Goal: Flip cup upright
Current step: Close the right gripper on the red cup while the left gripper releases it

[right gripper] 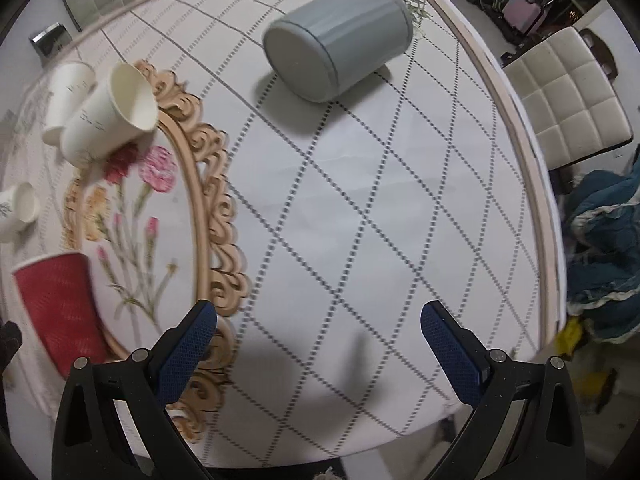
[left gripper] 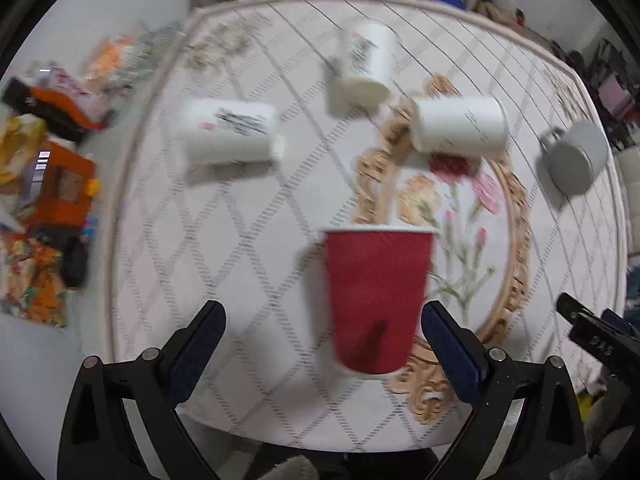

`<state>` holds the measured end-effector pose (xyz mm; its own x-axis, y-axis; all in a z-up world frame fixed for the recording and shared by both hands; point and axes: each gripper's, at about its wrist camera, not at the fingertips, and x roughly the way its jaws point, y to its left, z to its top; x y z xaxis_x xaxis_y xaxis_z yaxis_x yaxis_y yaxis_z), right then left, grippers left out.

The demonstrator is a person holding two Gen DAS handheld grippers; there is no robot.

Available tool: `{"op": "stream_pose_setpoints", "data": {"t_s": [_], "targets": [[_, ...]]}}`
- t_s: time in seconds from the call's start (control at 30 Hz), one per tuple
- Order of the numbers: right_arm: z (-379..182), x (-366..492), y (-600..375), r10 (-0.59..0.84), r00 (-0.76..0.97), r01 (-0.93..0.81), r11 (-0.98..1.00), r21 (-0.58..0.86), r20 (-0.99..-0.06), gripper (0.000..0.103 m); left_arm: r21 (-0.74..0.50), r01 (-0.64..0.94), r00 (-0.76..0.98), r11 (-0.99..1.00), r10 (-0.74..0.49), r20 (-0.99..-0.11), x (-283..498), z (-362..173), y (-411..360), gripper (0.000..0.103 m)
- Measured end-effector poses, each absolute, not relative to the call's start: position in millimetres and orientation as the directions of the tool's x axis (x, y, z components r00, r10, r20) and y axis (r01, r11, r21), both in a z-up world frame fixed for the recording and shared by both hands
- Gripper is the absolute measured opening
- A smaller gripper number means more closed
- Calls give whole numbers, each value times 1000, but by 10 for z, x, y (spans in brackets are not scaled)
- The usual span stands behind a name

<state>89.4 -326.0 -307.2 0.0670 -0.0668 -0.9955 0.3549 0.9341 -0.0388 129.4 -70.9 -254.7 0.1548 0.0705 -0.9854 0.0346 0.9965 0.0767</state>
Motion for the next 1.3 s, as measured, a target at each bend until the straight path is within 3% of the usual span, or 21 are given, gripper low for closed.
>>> {"op": "stream_pose_setpoints", "data": {"t_s": [0.27,0.5,0.87,1.07,1.2,1.3], "targets": [[-2721,938,-2808,-16,152,284,958,28,-988,103,189,-62,262,980,199,-944,1249,-2517,-119,100],[-2505,1101,-2118,26,151,187,981,54,-988,103,167,-79,220,983,180,-959,1234,-2781,357,103],[-2738,1353,-1232,-6,81,94,996,2,-997,100,193,-52,155,980,199,-968,1169,-3201,739,103],[-3029,1437,-1048,-10,-9,88,996,-11,-1000,89,191,-46,129,981,195,-972,1178,-3320,819,103],[-3207,1455,-997,-2,-65,98,995,-9,-998,76,174,-35,129,984,177,-976,1210,-3321,814,103],[-3219,1450,-967,-20,-61,101,995,-27,-998,76,165,-30,127,986,168,-978,1244,-3308,800,103]]}}
